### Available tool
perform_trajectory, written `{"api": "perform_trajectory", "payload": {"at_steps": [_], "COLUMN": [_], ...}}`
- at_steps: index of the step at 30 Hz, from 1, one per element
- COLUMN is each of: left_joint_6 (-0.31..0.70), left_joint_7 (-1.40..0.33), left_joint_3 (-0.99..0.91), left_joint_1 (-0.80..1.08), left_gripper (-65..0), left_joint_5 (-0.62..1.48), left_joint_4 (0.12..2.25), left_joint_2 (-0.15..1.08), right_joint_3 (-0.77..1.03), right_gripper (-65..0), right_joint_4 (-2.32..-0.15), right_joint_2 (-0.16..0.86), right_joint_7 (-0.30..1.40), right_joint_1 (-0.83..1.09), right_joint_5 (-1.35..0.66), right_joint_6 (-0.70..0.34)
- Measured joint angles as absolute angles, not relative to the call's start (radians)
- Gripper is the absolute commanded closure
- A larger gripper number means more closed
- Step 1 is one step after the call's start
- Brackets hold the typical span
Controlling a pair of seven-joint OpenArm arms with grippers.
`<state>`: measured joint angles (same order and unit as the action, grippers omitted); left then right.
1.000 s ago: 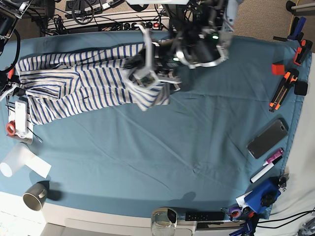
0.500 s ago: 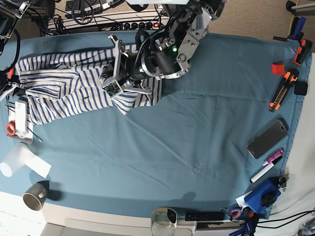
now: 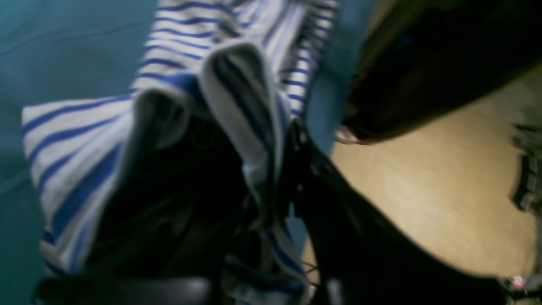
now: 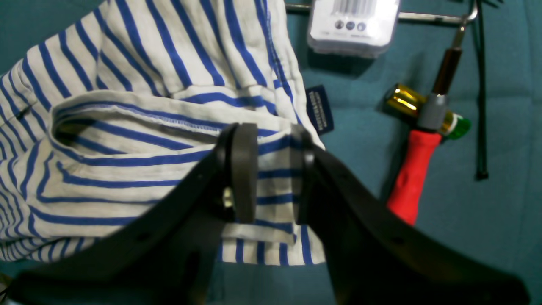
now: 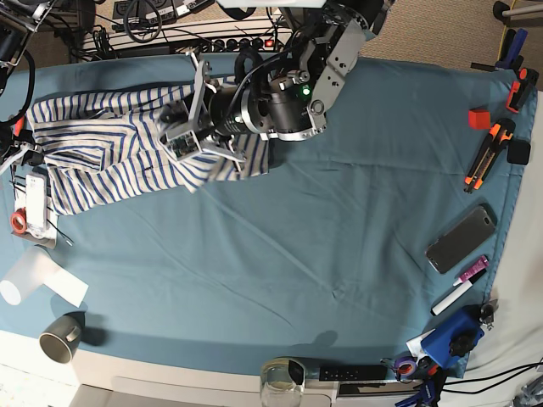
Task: Fold the T-shirt properly
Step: 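Lay the held end over the strip's middle and open the left gripper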
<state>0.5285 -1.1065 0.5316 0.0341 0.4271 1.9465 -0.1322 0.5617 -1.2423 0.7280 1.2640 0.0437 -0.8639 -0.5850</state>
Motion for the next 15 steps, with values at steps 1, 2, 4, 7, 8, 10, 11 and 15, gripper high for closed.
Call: {"api": "perform_trajectory", "payload": {"at_steps": [1,2,4,7,8,10,11,15], "left_joint_6": [0.534,0.54,0.543,0.543,0.543,0.543,0.543,0.543], "left_joint_7": [-1.106,-1.103,-1.074,-1.057,-1.048,-1.033,-1.029,-1.024], "left_joint_3": [0.532,0.532,0.532,0.532,0.532,0.532,0.532,0.532], "left_joint_1": [0.034,0.033,0.033,0.033,0.03,0.017,0.01,0.005], "left_gripper": [0.0,0.0,0.0,0.0,-1.4,-12.4,-17.4,-25.2], "left_joint_5": [0.453,0.467,0.468,0.456,0.452,0.443,0.442,0.443], "left_joint_4": [1.946,1.946,1.946,1.946,1.946,1.946,1.946,1.946], "left_joint_2": [-0.132,-0.132,-0.132,-0.132,-0.132,-0.132,-0.132,-0.132], "right_joint_3": [0.562,0.562,0.562,0.562,0.562,0.562,0.562,0.562], "right_gripper": [-14.2,-14.2,-14.2,-14.2,-14.2,-14.2,-14.2,-14.2], "right_joint_4": [-1.242,-1.242,-1.242,-1.242,-1.242,-1.242,-1.242,-1.242], "right_joint_2": [0.728,0.728,0.728,0.728,0.728,0.728,0.728,0.728], "right_joint_7": [1.264,1.264,1.264,1.264,1.264,1.264,1.264,1.264], "right_joint_1": [0.044,0.044,0.044,0.044,0.044,0.044,0.044,0.044], "right_joint_5": [-0.864,-0.864,-0.864,-0.864,-0.863,-0.861,-0.862,-0.861], "right_joint_6": [-0.585,-0.585,-0.585,-0.585,-0.585,-0.585,-0.585,-0.585]}}
